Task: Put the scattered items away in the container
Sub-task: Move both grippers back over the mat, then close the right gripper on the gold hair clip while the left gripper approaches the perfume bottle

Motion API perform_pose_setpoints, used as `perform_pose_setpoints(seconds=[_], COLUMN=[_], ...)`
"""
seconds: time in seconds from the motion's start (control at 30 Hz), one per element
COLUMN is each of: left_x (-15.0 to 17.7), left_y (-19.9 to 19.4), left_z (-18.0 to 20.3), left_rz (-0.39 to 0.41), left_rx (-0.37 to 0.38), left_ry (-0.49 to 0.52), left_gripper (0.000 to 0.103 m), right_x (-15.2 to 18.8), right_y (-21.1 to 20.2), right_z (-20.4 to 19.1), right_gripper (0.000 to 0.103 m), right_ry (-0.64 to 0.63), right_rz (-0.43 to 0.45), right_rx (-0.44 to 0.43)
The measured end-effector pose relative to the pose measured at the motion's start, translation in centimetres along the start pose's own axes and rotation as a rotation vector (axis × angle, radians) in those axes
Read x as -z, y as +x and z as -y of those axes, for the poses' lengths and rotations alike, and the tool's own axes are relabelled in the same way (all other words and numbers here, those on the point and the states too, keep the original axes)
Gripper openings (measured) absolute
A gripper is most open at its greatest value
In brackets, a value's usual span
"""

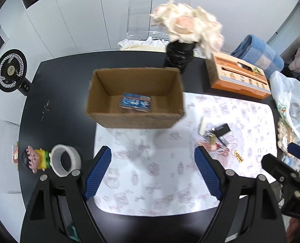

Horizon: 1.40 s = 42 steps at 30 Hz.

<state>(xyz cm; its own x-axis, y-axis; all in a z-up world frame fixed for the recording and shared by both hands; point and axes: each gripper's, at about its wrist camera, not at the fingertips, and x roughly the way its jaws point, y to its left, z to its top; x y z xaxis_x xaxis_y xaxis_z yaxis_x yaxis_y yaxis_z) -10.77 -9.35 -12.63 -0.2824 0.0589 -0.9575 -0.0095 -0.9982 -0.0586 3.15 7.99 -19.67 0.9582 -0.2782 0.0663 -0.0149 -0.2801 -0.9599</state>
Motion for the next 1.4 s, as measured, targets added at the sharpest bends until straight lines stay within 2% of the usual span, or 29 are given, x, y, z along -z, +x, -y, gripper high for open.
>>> perform_pose_setpoints(seconds=[0.3,0.57,0.73,0.97,1.3,1.4], left_x=[3.3,5.3,6.1,6.7,6.5,6.3], left_y=[-0.5,0.1,2.2,7.6,16.1,17.9], left_z=[8.7,13.2,14.4,15.0,14.3,14.4], left_rz=[-0.023,-0.041,-0.07,-0.128,-0.211,-0.228], left_rx=[-0.005,-0.007,0.002,0.032,0.064,0.065], left_ry=[-0.037,-0.074,-0.049,0.002,-0.022,-0.015], left_gripper=[0.083,0.083,0.083,0.083,0.082,0.075], right_x=[2.3,4.3,5.1,5.8,6.3,6.2], right_y=[-0.1,-0.2,2.0,6.7,15.0,17.2], right_z=[7.7,14.5,15.5,16.6,16.6,16.6], right_gripper=[0.103,0.103,0.103,0.103,0.101,0.097], right_ry=[-0.03,-0.056,-0.036,0.0,-0.028,-0.039], right_rz=[-0.025,-0.048,-0.084,-0.137,-0.235,-0.257], right_rx=[-0.021,-0.039,-0.033,-0.036,-0.012,0.008])
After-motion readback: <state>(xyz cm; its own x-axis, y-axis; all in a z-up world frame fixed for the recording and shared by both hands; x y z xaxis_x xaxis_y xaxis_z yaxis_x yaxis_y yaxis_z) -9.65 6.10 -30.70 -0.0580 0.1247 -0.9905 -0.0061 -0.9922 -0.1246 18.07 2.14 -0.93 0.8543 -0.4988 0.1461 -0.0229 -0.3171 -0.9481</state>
